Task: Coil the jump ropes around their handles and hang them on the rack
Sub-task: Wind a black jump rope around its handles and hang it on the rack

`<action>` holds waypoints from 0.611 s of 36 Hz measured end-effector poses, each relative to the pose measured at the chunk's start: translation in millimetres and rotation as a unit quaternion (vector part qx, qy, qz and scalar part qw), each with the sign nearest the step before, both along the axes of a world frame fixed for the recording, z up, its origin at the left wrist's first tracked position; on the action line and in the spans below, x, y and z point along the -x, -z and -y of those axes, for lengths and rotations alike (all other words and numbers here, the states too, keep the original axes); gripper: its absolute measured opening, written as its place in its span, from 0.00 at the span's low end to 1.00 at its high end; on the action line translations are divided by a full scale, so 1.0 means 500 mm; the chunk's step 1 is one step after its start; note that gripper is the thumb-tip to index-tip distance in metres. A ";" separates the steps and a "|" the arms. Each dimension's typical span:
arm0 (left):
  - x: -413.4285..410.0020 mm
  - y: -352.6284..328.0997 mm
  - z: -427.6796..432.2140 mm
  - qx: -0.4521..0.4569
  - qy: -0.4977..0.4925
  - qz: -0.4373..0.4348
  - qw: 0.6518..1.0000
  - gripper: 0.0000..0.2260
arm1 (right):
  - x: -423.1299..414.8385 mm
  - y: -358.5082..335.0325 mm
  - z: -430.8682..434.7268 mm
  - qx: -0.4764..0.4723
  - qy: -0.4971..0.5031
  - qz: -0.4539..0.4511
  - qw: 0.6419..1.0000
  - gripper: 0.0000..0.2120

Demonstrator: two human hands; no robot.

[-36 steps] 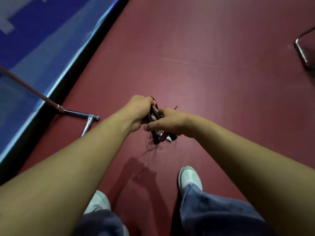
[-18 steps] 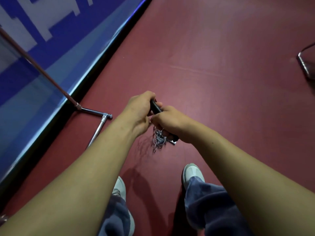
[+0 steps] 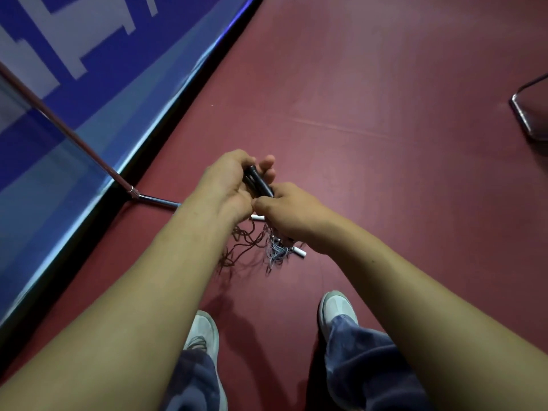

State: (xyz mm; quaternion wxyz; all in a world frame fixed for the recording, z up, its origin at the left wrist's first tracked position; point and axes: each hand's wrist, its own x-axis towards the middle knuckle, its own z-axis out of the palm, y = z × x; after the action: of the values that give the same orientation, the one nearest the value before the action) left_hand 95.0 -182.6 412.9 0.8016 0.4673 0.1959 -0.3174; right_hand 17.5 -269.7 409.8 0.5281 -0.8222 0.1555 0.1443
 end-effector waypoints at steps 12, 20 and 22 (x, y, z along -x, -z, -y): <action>-0.066 0.062 -0.073 -0.007 -0.112 -0.096 0.989 0.09 | 0.050 -0.056 0.017 -0.061 -0.111 0.035 0.991 0.19; -0.041 0.082 -0.082 -0.189 0.108 0.004 0.976 0.09 | 0.047 -0.057 0.040 -0.124 0.015 0.080 0.989 0.15; -0.023 0.075 -0.071 -0.276 0.203 0.053 0.938 0.11 | 0.038 -0.061 0.044 -0.124 0.054 0.108 0.985 0.13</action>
State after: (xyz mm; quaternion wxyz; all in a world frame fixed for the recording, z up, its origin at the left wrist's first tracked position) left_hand 106.4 -146.9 375.5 0.5687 0.7165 0.1341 -0.3811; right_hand -1.7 -291.6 440.4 0.6469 -0.7513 0.1230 0.0442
